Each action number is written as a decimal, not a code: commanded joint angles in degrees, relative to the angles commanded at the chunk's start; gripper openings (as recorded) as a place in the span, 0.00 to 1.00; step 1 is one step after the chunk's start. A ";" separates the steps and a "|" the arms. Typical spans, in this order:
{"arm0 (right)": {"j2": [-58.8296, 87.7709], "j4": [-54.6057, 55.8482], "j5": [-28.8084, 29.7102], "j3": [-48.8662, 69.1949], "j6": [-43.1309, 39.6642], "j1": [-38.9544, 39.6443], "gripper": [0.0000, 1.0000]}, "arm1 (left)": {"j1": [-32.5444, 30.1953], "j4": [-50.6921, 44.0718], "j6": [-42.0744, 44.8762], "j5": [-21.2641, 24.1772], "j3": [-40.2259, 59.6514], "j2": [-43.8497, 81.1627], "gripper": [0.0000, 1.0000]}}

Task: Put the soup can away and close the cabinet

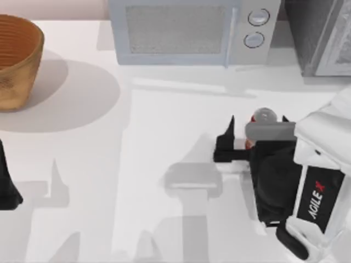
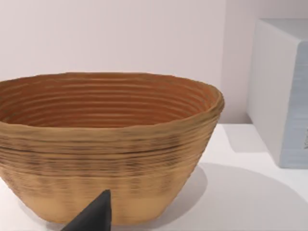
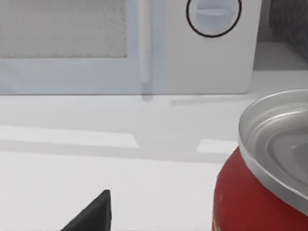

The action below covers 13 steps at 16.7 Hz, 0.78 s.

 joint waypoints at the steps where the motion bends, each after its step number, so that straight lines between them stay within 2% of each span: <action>1: 0.00 0.00 0.00 0.00 0.00 0.00 1.00 | 0.00 0.00 0.00 0.00 0.00 0.00 1.00; 13: 0.00 0.00 0.00 0.00 0.00 0.00 0.10 | 0.00 0.00 0.00 0.00 0.00 0.00 1.00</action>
